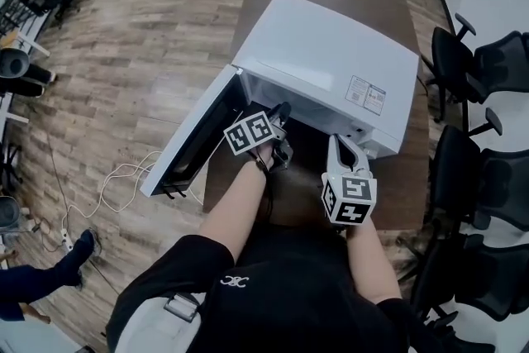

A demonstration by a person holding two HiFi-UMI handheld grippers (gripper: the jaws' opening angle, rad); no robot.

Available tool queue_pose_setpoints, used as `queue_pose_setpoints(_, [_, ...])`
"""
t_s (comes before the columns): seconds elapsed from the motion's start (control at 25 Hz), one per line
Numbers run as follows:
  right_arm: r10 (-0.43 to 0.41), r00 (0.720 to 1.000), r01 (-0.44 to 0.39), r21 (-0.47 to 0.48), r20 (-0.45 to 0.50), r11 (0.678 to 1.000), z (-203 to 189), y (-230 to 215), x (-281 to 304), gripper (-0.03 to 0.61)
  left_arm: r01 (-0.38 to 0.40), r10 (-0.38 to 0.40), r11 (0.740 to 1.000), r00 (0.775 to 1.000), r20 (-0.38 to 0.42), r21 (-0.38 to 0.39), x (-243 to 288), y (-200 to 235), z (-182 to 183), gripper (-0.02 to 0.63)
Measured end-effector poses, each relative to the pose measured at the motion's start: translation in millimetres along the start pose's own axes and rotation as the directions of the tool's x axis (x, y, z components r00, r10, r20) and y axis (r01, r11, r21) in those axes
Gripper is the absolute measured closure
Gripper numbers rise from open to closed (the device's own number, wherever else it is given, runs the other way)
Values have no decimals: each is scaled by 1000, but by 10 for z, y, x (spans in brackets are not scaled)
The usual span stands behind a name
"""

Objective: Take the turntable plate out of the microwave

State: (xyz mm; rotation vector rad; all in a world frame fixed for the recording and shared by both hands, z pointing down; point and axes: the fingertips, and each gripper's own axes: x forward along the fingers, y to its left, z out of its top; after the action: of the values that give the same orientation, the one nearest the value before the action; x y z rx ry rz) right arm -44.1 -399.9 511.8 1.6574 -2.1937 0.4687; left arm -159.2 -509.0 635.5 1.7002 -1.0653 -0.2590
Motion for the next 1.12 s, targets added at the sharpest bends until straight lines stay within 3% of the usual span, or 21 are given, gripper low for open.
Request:
queue_pose_setpoints(0.24, [-77,997,77,6,-17,997,-54,-149,-77,569,-25,24,984,1000,-7,-178,169,246,-90,509])
queue_pose_setpoints(0.6, [-111,994,111,18,-21,994,-97,-219,-125,569,-47,44,984,999,-20,-169,290,289,-96,512])
queue_pose_setpoints(0.72, [-107,994,108,17,-33,994,-143,-219,-123,570,-37,33,974,999,-24,-225,309,296,-107,512])
queue_pose_setpoints(0.84, [-98,994,98,6,-39,995,-159,-199,-110,569,-61,51,946,998,-38,-317,315,372,-107,571])
queue_pose_setpoints(0.92, [-94,995,93,-9,-40,996,-167,-185,-105,569,-69,59,930,998,-39,-361,320,398,-83,567])
queue_pose_setpoints(1.12, [-85,995,84,-24,-44,996,-194,-174,-109,569,-56,49,925,998,-28,-376,355,354,-35,532])
